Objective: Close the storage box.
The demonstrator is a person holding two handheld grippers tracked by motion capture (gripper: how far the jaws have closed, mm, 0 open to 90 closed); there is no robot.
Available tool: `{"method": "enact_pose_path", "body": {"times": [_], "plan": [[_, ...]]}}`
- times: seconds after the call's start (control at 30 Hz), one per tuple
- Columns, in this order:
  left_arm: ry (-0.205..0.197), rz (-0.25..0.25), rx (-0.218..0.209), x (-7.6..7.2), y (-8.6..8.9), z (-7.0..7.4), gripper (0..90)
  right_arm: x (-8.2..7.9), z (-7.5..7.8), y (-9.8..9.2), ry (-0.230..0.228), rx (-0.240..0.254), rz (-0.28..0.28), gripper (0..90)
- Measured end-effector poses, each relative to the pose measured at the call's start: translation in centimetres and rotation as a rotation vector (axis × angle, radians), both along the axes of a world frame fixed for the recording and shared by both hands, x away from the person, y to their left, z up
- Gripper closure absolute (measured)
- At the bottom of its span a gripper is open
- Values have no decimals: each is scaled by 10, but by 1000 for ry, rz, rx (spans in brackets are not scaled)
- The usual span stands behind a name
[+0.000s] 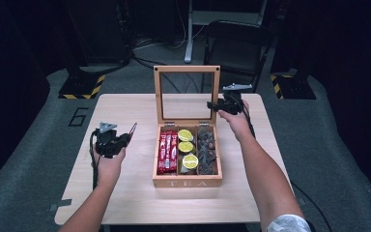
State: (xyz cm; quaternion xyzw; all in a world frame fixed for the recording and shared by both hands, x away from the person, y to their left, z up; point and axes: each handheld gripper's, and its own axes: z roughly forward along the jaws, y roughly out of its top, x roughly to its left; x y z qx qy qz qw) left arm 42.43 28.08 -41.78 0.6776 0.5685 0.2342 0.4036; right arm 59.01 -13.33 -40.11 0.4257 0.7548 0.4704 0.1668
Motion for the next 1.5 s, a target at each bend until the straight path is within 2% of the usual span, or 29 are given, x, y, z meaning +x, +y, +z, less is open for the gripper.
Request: {"method": "enact_pose_path", "body": {"times": [0.03,0.27,0.7,0.9,1.43,1.47,1.5], "plan": [[-9,7,3,0,2,-1,844,0,0,0,0,-1,-1,504],[7,35,14,0,12,-10,845,0,0,0,-5,-5,1,503],[12,36,24,0,21,-25,844,0,0,1,-9,-10,2,503],[35,37,43,0,22,-38,845,0,0,1,-10,-10,2,503],[86,59,49,1,25,-65,845,0,0,0,-4,-2,9,498],[79,62,52,1,26,-67,845,0,0,0,-4,-1,8,497],[97,64,53,1,26,-68,844,0,0,0,-4,3,8,495]]}}
